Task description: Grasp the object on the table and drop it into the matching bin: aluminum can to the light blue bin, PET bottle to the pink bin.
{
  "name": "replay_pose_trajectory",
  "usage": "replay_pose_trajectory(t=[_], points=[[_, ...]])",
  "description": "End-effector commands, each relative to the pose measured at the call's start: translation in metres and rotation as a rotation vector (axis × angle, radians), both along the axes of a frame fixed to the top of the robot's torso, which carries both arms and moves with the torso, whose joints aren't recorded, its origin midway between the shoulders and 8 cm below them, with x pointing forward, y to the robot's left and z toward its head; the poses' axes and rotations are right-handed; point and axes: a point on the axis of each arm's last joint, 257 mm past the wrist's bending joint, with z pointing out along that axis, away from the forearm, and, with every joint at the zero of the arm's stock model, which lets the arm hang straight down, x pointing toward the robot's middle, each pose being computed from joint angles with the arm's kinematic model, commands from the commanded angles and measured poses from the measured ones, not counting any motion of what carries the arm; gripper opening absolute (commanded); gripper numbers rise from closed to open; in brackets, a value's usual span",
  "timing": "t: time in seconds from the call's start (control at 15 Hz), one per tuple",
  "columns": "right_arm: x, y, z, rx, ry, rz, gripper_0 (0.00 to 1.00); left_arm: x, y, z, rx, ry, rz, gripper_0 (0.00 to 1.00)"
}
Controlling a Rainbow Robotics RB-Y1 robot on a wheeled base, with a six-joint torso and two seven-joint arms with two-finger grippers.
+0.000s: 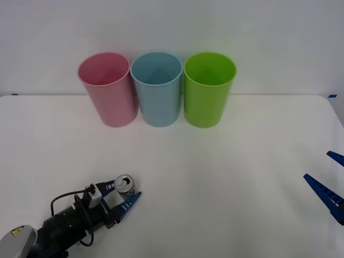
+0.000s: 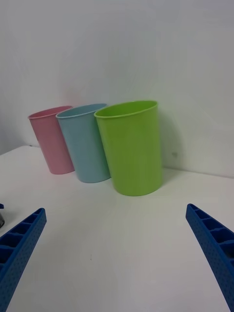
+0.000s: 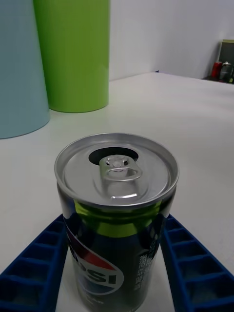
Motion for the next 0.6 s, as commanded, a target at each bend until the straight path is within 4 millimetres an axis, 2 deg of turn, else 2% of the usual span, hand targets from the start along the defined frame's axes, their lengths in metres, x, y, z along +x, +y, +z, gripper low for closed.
replay_pose_trajectory(t=[0.07, 0.4, 0.6], points=[[0.000, 0.000, 0.000, 0.000, 0.000, 0.000, 1.00, 0.000, 0.001, 0.001, -0.003, 0.000, 0.002, 0.00], [0.000, 0.000, 0.000, 0.000, 0.000, 0.000, 1.00, -0.001, 0.003, 0.002, -0.012, -0.001, 0.009, 0.00], [0.000, 0.000, 0.000, 0.000, 0.000, 0.000, 1.00, -0.002, 0.015, 0.006, -0.018, -0.009, 0.020, 0.00]])
